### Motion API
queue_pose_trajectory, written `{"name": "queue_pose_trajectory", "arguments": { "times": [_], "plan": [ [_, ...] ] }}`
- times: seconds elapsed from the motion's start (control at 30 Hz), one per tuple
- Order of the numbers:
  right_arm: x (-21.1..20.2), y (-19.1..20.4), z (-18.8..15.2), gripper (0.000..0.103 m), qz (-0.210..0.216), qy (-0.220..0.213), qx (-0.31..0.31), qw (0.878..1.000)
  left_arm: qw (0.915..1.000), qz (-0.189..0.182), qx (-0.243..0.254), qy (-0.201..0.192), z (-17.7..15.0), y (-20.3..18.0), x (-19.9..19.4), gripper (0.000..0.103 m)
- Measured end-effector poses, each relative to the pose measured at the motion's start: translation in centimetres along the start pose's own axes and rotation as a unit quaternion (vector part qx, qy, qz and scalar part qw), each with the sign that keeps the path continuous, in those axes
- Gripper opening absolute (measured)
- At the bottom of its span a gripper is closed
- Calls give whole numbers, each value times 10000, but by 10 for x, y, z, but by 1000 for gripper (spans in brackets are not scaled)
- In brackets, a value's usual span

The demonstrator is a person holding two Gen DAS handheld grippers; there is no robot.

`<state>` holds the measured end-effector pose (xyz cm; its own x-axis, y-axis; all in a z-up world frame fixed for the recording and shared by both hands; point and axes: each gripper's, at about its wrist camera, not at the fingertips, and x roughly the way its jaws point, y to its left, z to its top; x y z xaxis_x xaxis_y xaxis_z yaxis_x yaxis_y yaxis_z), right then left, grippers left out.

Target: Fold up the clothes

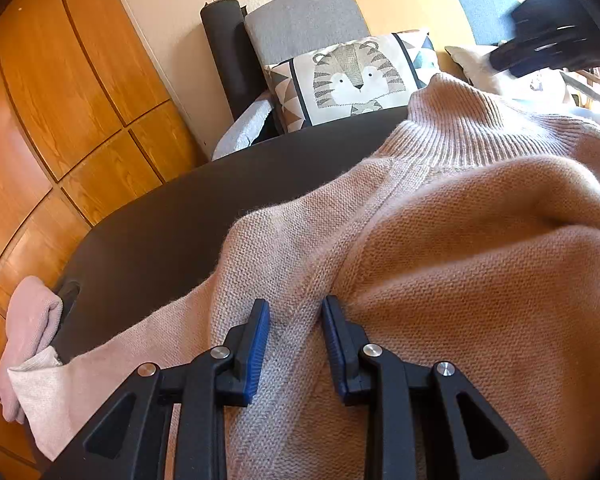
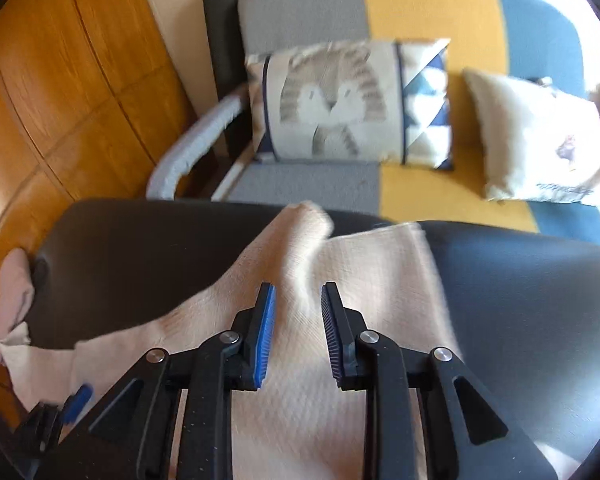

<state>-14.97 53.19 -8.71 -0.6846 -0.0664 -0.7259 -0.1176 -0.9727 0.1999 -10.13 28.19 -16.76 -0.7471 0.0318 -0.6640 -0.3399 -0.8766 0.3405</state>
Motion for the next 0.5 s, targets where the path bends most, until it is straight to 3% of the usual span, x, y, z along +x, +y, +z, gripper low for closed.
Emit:
{"name": "queue_pose_trajectory", "arguments": {
  "times": [0.13, 0.33, 0.5],
  "plan": [
    [-66, -31, -36, 26, -441, -31, 53, 9990, 10000, 60, 66, 10, 1, -2, 0, 28],
    [-127, -96, -101, 26, -1097, 235, 563, 9921, 9997, 125, 205, 95, 5, -4, 0, 28],
    [-175, -146, -147, 26, -1551, 211, 1094, 9816, 9991, -246, 126, 316, 6, 9, -13, 28]
  ]
}}
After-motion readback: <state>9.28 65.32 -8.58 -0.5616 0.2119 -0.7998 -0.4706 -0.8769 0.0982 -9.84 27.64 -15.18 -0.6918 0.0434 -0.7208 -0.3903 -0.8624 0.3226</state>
